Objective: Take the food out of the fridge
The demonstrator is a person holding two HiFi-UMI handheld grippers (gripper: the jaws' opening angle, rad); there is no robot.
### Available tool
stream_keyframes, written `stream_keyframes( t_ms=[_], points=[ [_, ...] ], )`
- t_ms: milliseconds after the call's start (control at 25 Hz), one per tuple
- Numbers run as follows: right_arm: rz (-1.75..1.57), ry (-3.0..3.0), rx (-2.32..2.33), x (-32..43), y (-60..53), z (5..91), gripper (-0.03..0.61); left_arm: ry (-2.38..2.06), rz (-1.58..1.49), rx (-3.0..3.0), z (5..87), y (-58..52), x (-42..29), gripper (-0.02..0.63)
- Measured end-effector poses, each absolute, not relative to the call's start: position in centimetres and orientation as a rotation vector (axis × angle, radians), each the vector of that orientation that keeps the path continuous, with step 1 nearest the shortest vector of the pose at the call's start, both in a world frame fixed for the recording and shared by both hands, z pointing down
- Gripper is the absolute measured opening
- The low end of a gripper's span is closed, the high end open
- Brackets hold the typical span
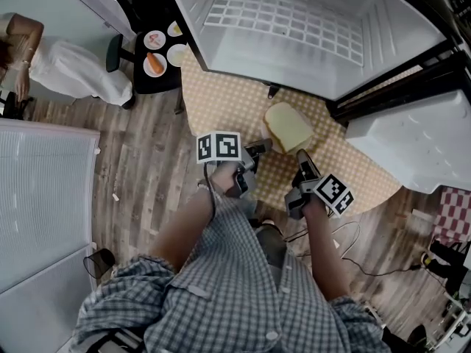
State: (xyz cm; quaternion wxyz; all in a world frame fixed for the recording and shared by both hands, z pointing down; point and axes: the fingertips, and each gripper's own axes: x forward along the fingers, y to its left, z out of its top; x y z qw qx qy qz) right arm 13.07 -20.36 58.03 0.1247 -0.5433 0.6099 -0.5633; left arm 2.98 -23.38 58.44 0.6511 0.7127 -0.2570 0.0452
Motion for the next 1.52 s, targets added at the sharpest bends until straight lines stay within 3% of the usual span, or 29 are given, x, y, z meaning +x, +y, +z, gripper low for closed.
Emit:
stream_keyframes(
  t_ms=[640, 880, 1000, 1520],
  points=[
    [-1.716, 1.774, -1.704, 12.8, -20.2, 60.3, 0.034, -0.732, 0.449, 1.765, 60.7, -23.2, 2.0, 0.067],
    [-1.56, 1.904, -1.8, 13.9, -20.6, 58.6, 0.029, -0.829, 0.383, 1.808, 59.3, -23.8, 0.5, 0.048],
    [-1.483, 1.978, -1.867, 14.4, -20.7, 57.5, 0.021, -0.872, 0.363, 1.86, 58.1, -24.3, 0.0, 0.008],
    [-1.014, 2.281, -2.007, 15.6, -21.9, 48.0, 0.009, -0.869, 0.301, 2.247, 47.6, -26.1, 0.9, 0.006]
  ],
)
